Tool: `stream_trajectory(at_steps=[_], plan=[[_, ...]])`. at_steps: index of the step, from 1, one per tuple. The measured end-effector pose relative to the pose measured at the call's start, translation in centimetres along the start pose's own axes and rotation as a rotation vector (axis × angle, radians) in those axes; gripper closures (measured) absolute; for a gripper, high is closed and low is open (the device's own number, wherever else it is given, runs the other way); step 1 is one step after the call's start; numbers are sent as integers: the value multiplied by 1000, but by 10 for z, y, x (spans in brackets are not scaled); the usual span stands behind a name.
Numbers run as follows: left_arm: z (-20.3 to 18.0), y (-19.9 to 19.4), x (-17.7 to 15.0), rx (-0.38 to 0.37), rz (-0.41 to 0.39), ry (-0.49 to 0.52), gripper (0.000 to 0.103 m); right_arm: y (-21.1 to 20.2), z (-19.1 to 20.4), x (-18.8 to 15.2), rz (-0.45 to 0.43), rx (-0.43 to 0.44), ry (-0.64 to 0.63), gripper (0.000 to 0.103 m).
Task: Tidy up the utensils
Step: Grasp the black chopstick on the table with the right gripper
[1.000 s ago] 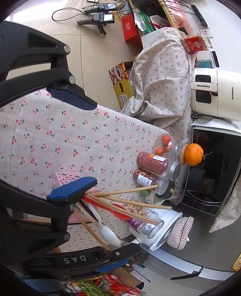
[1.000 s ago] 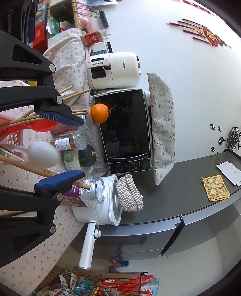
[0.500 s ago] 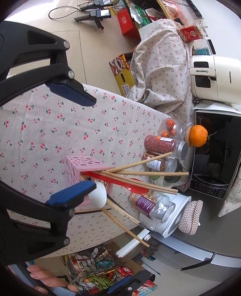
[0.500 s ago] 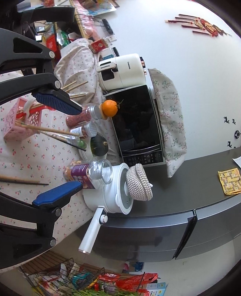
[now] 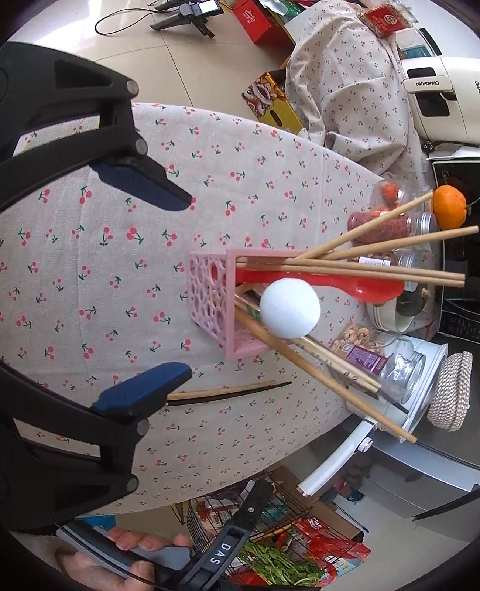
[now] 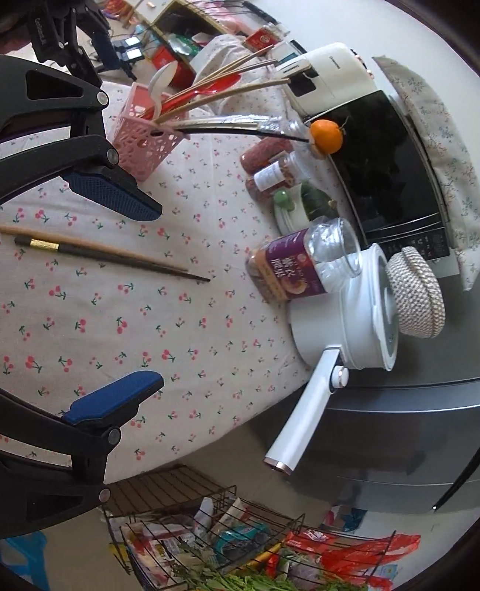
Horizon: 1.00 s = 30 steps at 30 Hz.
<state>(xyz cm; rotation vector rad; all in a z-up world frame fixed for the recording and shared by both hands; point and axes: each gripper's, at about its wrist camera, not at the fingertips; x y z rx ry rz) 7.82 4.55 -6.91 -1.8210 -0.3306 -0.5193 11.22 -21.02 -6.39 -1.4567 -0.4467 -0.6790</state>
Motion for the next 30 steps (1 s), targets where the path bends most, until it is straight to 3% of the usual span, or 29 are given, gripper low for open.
stream_trajectory(at_steps=[6, 12, 17, 30], plan=[[-14, 14, -4, -5, 52, 35, 19, 55, 11, -7, 206, 3, -68, 18], [-19, 21, -3, -4, 74, 44, 19, 112, 14, -9, 358, -84, -93, 18], [-19, 24, -5, -4, 86, 50, 19, 128, 16, -4, 376, -70, -71, 18], [-26, 29, -10, 7, 106, 75, 19, 151, 32, -2, 369, -154, -111, 18]])
Point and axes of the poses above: each gripper's, at about its wrist camera, not at the fingertips, and y roughly the way its jaws point, z to its left, x to its top, and after that the axes turned 6 degrees about -x, right-handed
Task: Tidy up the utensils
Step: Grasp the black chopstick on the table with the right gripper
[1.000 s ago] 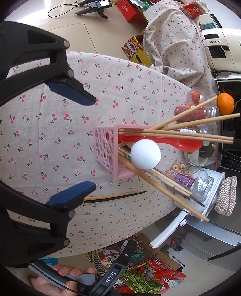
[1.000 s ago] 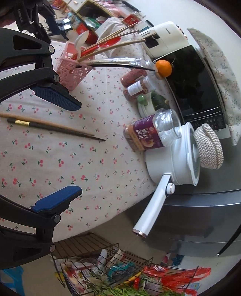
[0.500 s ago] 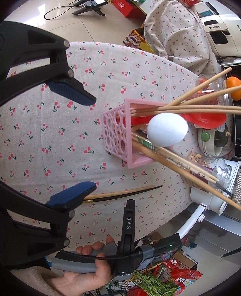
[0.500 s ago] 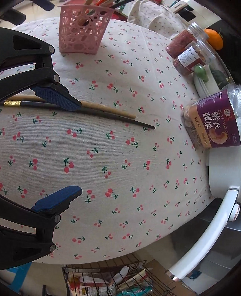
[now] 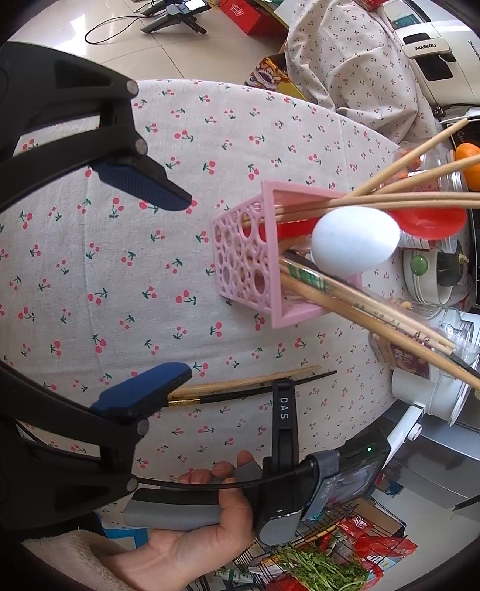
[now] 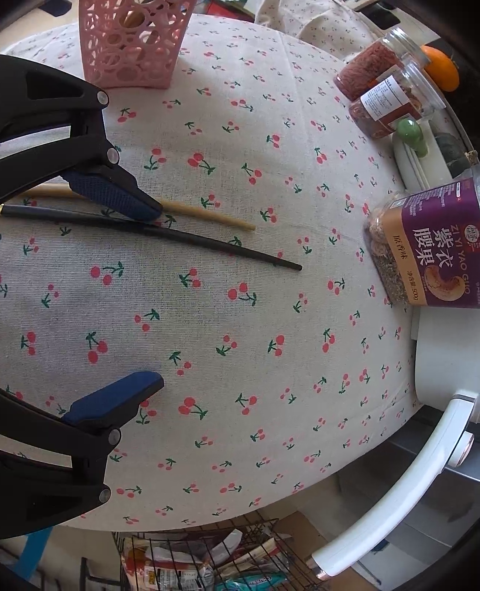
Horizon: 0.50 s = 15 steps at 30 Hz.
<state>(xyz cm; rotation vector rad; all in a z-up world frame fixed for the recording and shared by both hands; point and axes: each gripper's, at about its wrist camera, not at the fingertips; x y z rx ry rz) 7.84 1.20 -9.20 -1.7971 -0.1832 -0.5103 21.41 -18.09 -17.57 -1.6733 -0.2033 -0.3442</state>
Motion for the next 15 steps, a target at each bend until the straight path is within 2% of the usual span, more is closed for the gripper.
stream_trajectory(at_steps=[3, 5, 7, 8, 10, 15], plan=[[-6, 1, -2, 3, 1, 16, 19, 1, 0, 4, 7, 6, -2, 22], [-11, 2, -3, 4, 2, 33, 19, 1, -7, 7, 1, 16, 3, 31], [-17, 3, -4, 4, 5, 55, 19, 0, -18, 10, 1, 21, 8, 54], [-21, 5, -4, 4, 6, 66, 19, -2, -27, 9, 4, 25, 13, 61], [-30, 7, -5, 4, 11, 91, 19, -1, -42, 9, 12, 40, 19, 87], [-61, 15, -8, -4, 21, 165, 19, 2, -78, 3, 69, 127, 63, 96]])
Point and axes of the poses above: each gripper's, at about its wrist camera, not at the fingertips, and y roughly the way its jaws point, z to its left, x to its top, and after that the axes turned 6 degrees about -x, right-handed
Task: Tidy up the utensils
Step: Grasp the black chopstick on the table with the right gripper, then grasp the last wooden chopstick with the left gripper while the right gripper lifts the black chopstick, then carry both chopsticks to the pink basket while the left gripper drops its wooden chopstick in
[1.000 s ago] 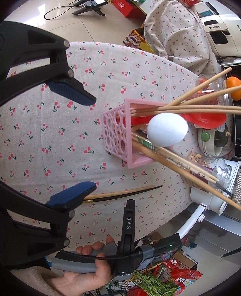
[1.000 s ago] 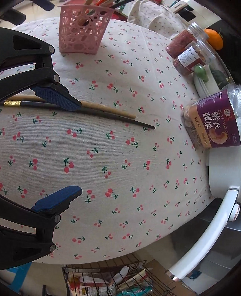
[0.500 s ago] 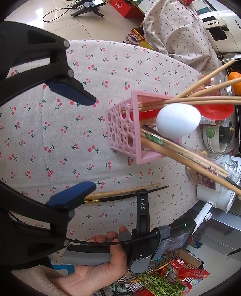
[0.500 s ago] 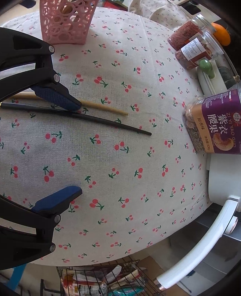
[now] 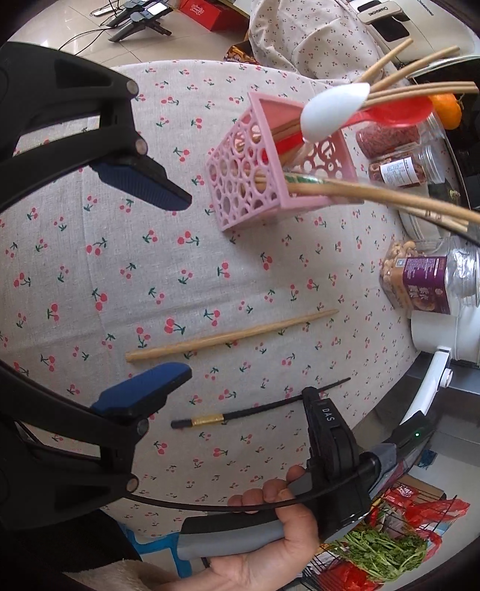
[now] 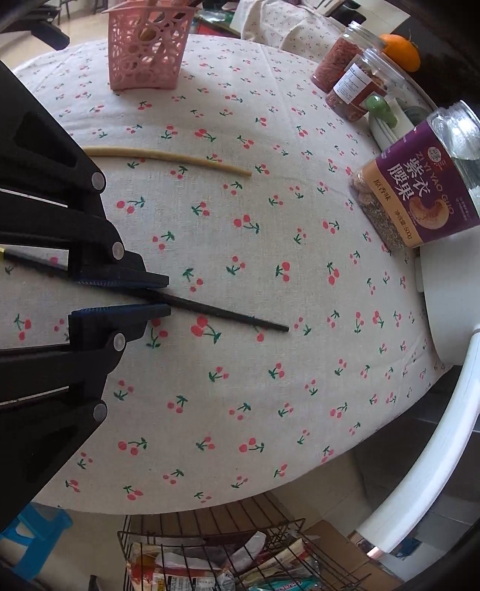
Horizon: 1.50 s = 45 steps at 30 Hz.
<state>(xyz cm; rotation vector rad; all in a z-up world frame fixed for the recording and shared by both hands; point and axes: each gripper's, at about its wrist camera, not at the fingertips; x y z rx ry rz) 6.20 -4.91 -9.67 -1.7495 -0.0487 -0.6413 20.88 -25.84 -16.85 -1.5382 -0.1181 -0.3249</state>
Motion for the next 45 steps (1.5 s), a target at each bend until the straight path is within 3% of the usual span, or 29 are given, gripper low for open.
stream_trajectory(at_steps=[9, 18, 21, 23, 27, 30, 36, 45], plan=[[-51, 28, 30, 30, 2, 101, 23, -27, -51, -29, -13, 109, 34, 97], [-42, 89, 84, 126, 62, 27, 53, -57, -64, -51, -51, 188, 15, 97], [-34, 107, 89, 141, 101, -29, 62, -60, -66, -53, -61, 201, 7, 97], [-30, 109, 91, 136, 86, -56, 65, -62, -68, -54, -65, 209, 5, 97], [-26, 110, 92, 82, 91, -80, 81, -61, -69, -55, -63, 221, 7, 97], [-32, 110, 89, 88, 97, -43, 95, -62, -69, -55, -65, 222, 10, 97], [-44, 107, 87, 112, 89, -13, 95, -72, -68, -61, -93, 234, 19, 97], [-50, 26, 66, 11, -101, 42, 96, -119, -54, -81, -226, 298, -1, 97]])
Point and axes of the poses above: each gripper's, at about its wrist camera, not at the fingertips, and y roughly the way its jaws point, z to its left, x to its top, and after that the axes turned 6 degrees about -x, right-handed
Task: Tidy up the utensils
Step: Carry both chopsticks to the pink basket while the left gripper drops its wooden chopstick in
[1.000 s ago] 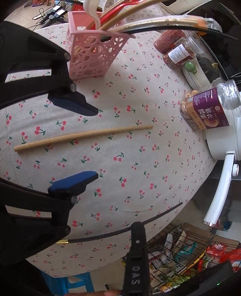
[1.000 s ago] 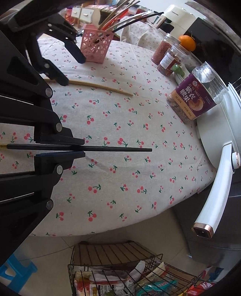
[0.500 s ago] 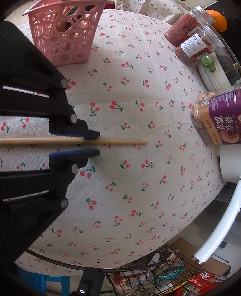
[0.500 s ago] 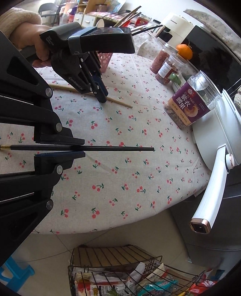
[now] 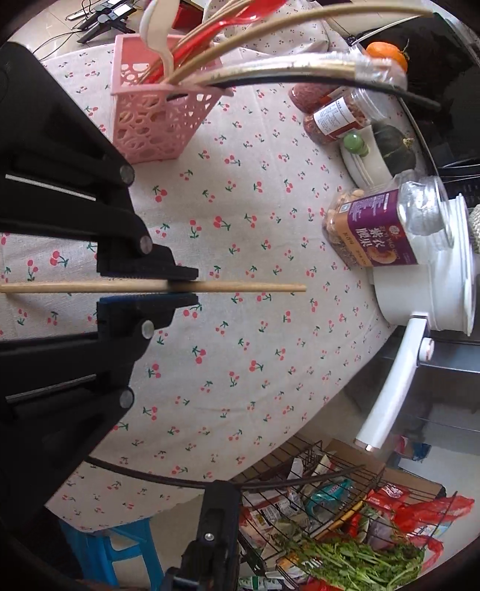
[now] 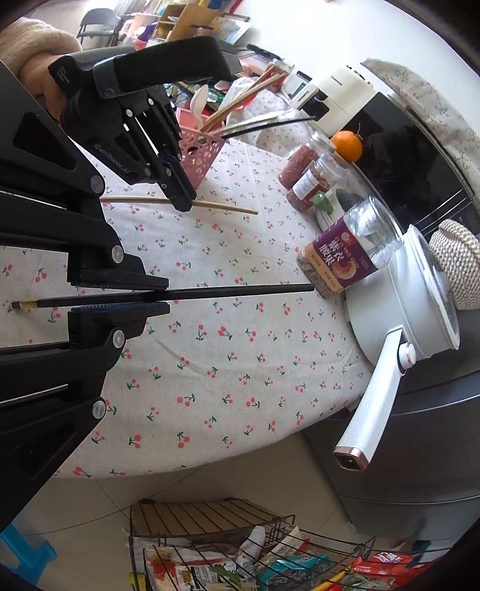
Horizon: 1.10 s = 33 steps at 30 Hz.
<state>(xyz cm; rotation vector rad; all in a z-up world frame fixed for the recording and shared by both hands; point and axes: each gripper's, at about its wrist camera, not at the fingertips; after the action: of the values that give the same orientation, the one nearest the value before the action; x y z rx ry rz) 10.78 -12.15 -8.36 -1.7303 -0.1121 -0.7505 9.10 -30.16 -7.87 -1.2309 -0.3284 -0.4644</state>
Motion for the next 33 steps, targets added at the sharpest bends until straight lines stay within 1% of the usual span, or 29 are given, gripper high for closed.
stream_trajectory(at_steps=[3, 7, 11, 17, 21, 25, 29, 33], plan=[[1, -27, -7, -29, -64, 16, 96, -18, 13, -5, -56, 16, -24, 97], [8, -58, -15, -67, -150, 6, 96, -37, 28, -11, -119, 39, -49, 97], [11, -84, -16, -118, -216, -7, 96, -54, 41, -16, -175, 55, -72, 97], [18, -127, -18, -154, -323, -21, 96, -72, 58, -15, -261, 65, -106, 98], [27, -161, -17, -129, -440, -18, 96, -80, 67, -11, -288, 71, -128, 98], [45, -189, -18, -77, -566, -36, 96, -82, 75, -8, -275, 79, -140, 98], [70, -199, -16, -32, -637, -93, 96, -82, 83, -9, -266, 82, -157, 98], [83, -203, -16, 20, -700, -121, 96, -83, 94, -10, -271, 97, -173, 98]])
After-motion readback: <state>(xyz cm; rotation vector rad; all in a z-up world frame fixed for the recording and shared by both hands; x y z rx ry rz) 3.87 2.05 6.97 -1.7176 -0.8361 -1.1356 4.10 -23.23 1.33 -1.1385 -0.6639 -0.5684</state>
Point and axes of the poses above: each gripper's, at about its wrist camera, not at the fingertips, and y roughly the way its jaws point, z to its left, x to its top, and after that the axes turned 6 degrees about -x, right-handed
